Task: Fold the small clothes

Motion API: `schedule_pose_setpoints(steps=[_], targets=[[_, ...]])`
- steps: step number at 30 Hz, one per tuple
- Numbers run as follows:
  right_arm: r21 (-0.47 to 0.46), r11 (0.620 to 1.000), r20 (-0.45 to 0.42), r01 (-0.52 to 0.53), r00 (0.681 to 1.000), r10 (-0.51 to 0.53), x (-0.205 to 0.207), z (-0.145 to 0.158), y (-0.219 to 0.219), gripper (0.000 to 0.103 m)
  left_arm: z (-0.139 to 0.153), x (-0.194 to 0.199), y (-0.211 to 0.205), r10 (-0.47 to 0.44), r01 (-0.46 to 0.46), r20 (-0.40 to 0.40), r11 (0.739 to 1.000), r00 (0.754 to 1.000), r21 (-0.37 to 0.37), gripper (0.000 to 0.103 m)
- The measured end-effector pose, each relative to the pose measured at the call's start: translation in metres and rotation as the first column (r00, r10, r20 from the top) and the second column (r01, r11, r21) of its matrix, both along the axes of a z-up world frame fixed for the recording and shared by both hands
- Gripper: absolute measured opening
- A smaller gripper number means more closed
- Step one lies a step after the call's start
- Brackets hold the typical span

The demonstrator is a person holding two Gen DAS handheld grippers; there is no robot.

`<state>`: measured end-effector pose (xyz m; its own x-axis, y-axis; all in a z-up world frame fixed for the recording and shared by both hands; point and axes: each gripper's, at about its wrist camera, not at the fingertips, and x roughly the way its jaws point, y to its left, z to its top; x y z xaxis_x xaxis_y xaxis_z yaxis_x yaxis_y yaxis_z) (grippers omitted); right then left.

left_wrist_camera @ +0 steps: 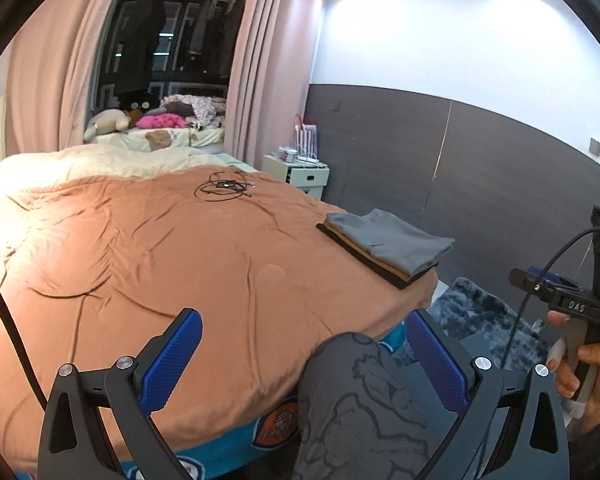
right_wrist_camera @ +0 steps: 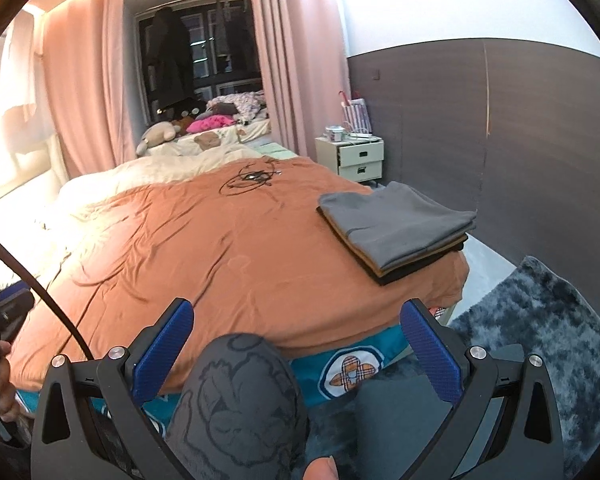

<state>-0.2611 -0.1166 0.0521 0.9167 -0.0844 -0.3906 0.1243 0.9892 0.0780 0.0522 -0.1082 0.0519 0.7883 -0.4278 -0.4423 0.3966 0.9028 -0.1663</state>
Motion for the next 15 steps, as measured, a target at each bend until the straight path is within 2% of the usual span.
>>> schedule_pose_setpoints(steps=[3, 8, 12, 15], targets=[[0.010, 1.000, 0.005, -0.015, 1.000, 0.015, -0.007, -0.006, 0.004, 0.103, 0.000, -0.014, 0.003, 0.019, -0.019, 0.012, 1.000, 1.000, 0.012, 0.102], [0.026, 0.999, 0.032, -0.043, 0.999, 0.042, -0.016, -0.006, 0.008, 0.103, 0.000, -0.025, 0.005, 0.049, -0.049, -0.017, 0.999, 0.999, -0.019, 0.102], [0.015, 0.999, 0.042, -0.040, 0.998, 0.040, -0.018, -0.010, 0.007, 0.103, 0.001, -0.036, -0.003, 0.060, -0.060, 0.010, 0.998, 0.998, 0.012, 0.102], [0.023, 0.999, 0.045, -0.043, 0.998, 0.042, -0.024, -0.016, 0.007, 0.103, 0.001, -0.042, -0.003, 0.058, -0.058, 0.004, 0.998, 0.998, -0.005, 0.102]])
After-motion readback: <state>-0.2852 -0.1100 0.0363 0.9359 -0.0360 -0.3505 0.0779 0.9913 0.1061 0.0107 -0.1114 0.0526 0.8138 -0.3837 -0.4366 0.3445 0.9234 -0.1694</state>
